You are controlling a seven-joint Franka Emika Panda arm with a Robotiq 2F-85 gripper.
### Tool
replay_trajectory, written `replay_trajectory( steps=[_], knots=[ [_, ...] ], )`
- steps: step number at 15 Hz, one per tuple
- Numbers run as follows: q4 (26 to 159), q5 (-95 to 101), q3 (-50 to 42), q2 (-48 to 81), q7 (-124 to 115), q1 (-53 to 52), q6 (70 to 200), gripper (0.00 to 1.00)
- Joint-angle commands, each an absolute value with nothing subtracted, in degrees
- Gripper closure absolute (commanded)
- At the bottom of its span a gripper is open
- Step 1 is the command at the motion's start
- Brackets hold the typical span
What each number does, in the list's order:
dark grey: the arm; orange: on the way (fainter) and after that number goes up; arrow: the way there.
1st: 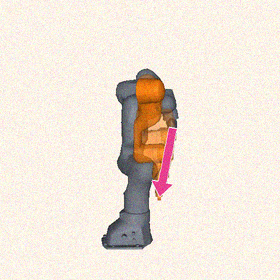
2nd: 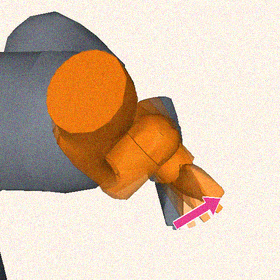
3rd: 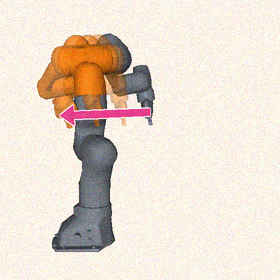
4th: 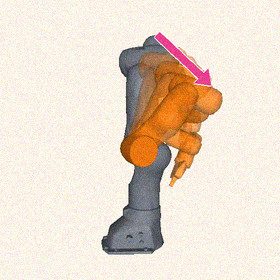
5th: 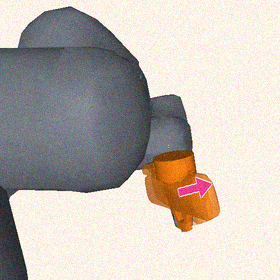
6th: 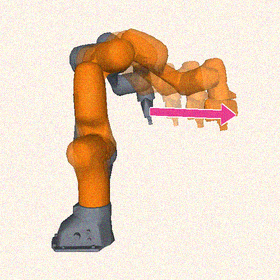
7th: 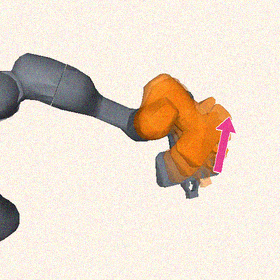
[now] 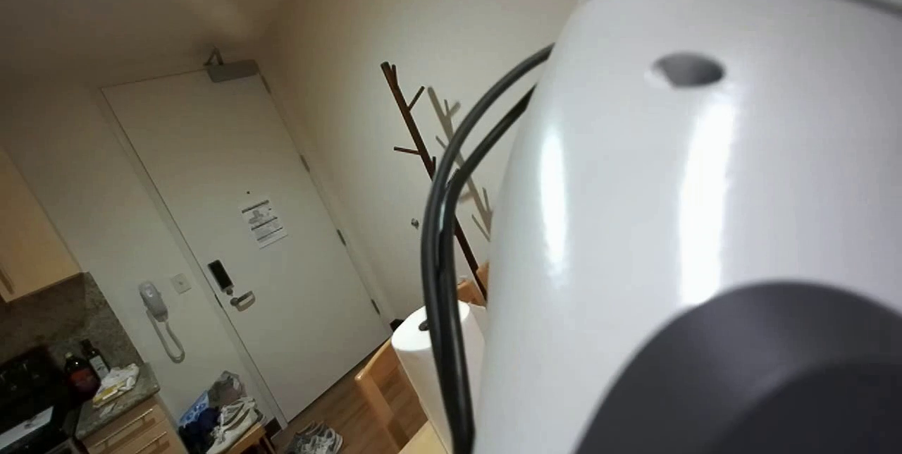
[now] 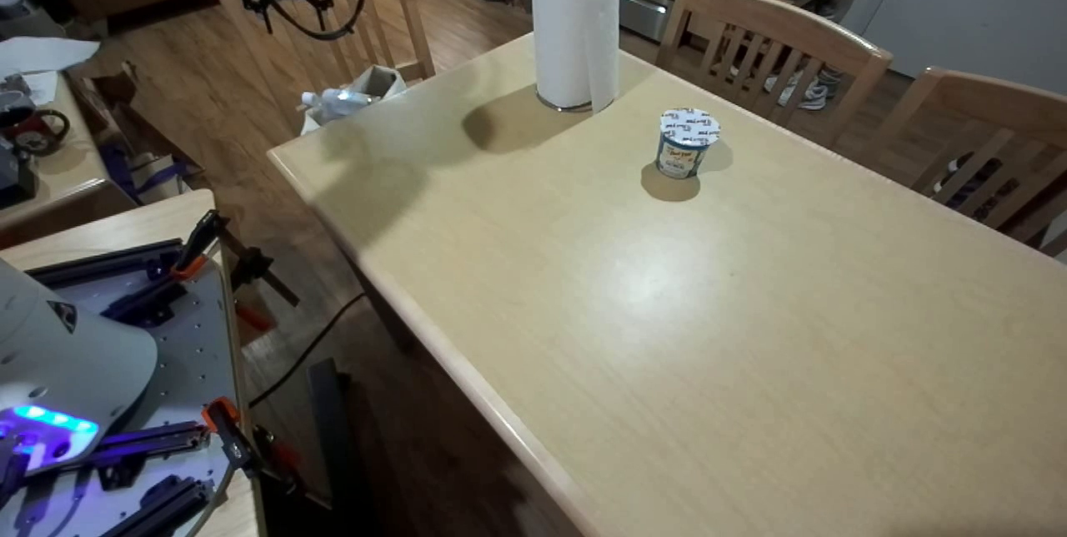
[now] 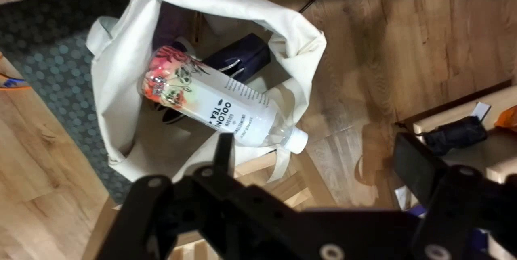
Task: Move the tissue roll to the top left corner of the table and put the bottle on the chair on the table
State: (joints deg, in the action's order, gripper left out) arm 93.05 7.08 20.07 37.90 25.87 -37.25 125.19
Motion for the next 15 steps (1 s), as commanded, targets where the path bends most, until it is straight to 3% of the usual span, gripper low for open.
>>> replay_trajectory(
  steps=[1,5,13,15],
  knots=[
    [90.1,6.7,24.7,41.3,34.7,-34.4,119.9,0.0],
    [92.0,8.1,23.5,40.6,30.4,-35.0,123.4,0.0],
    [85.5,7.5,27.6,46.0,53.6,-33.8,112.1,0.0],
    [87.2,7.4,26.2,44.9,50.6,-34.8,114.3,0.0]
  ],
)
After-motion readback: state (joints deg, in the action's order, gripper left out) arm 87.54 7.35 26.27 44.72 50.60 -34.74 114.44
